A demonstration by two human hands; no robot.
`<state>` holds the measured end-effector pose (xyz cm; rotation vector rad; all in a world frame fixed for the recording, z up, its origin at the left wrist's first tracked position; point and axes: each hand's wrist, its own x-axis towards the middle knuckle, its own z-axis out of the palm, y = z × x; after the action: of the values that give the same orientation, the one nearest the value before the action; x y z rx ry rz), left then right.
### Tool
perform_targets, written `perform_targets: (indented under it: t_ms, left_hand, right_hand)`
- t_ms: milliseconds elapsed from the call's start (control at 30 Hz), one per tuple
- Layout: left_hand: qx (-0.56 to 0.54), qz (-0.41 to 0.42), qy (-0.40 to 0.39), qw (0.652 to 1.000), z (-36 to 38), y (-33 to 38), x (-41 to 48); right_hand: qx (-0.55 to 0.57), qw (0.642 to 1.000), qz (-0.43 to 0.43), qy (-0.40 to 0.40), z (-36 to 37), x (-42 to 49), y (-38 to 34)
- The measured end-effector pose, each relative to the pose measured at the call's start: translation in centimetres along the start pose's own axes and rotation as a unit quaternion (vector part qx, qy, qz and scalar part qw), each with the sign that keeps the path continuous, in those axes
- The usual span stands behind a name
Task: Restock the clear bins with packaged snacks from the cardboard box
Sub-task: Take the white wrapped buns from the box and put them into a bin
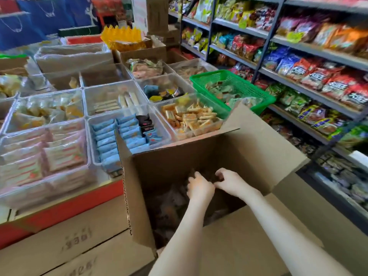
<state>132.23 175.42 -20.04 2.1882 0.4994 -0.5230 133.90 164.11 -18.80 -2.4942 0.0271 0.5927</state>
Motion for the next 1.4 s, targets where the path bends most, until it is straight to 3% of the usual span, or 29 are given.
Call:
perform_targets:
  t_ms: [233,467,600,767,967,1100,1167,1267,1400]
  left_hand:
    - [0.044,-0.114,-0.054,0.991,4.9,-5.5,9.3]
    - [0.164,-0.035,-0.037,0.985,6.7,-8.1,12.8]
    - [0.177,-0.027,-0.042,0.983,7.2,-9.6,13.8]
    - [0.133,-0.046,-0.033,0.989,6.5,-9.6,14.2]
    - [-0.015,-0.062,-0.007,0.998,3.8,-7.1,12.8]
    - [-0.142,0.012,-0.01,0.99,0.9,-4.8,8.7]
    - [-0.205,0.051,-0.051,0.976,-0.9,-3.4,5.8]
    - [-0.24,0.118,-0.096,0.959,-3.7,-1.7,0.8]
    - [-0.267,0.184,-0.108,0.94,-6.1,-0.3,-6.0]
  right_hand:
    - [-0.011,0.991,0.077,-0.106,3.1,11.7,5.9]
    - [-0.005,0.984,0.118,-0.137,9.9,17.7,7.7]
    - [-0.039,0.985,0.117,-0.121,11.8,19.8,7.5]
    - [-0.052,0.988,0.037,-0.144,11.8,19.5,6.6]
    - [-0.024,0.991,-0.103,-0.083,6.2,14.6,3.2]
    - [0.032,0.986,-0.146,-0.075,0.9,9.3,3.3]
    - [0.092,0.98,-0.172,-0.034,-1.8,6.3,3.3]
    - [0.24,0.946,-0.205,0.068,-4.4,1.3,2.7]
    - [0.364,0.892,-0.229,0.141,-6.0,-4.7,1.2]
